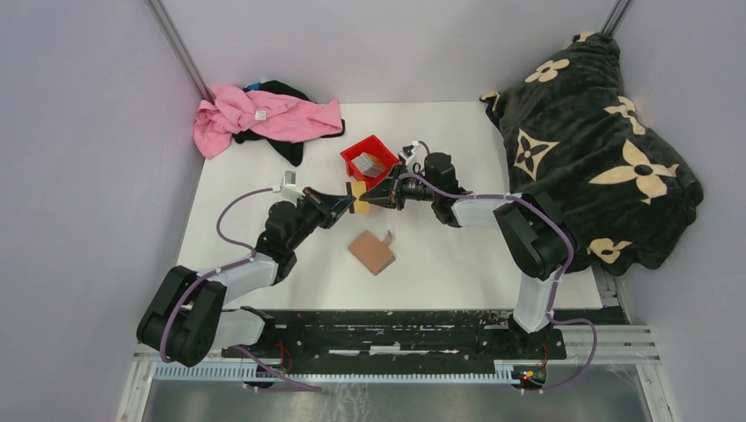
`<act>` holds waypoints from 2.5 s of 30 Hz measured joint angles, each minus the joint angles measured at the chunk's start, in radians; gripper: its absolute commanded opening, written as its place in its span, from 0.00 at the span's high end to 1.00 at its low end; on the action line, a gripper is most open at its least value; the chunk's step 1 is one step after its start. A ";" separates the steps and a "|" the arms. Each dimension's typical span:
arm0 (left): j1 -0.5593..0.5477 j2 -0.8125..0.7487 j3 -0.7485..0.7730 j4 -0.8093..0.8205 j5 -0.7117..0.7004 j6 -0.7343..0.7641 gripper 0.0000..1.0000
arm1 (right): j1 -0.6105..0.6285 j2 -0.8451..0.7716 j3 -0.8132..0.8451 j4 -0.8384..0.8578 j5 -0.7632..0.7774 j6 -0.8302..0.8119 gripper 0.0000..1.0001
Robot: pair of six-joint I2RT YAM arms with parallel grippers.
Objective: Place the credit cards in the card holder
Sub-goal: Pick up the credit card from the storage box, then open the card holder at the center of the board.
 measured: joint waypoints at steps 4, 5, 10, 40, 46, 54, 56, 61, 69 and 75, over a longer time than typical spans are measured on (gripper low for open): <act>0.001 0.003 0.000 -0.002 -0.003 -0.007 0.65 | 0.000 0.002 0.000 0.018 -0.002 0.014 0.99; 0.001 0.003 0.000 -0.008 -0.003 -0.008 0.58 | 0.000 0.002 0.000 0.021 -0.003 0.016 0.99; -0.009 -0.037 0.000 -0.172 -0.019 0.006 0.42 | 0.010 -0.012 0.003 -0.072 -0.018 -0.060 0.99; -0.250 -0.097 0.050 -0.785 -0.265 0.212 0.97 | 0.074 -0.080 0.370 -1.406 0.337 -1.125 0.99; -0.285 -0.050 0.050 -0.794 -0.277 0.212 0.97 | 0.086 -0.039 0.382 -1.416 0.360 -1.154 0.99; -0.295 -0.017 0.051 -0.795 -0.281 0.212 0.97 | 0.088 -0.002 0.395 -1.410 0.365 -1.166 0.99; -0.295 -0.006 0.051 -0.795 -0.282 0.212 0.97 | 0.088 0.007 0.395 -1.402 0.362 -1.165 0.99; -0.295 0.013 0.062 -0.793 -0.282 0.212 0.97 | 0.088 0.025 0.395 -1.381 0.349 -1.157 0.99; -0.295 0.050 0.090 -0.786 -0.286 0.226 0.97 | 0.088 0.033 0.389 -1.305 0.297 -1.109 0.99; -0.295 0.075 0.111 -0.785 -0.287 0.241 0.97 | 0.088 0.033 0.369 -1.264 0.275 -1.082 0.99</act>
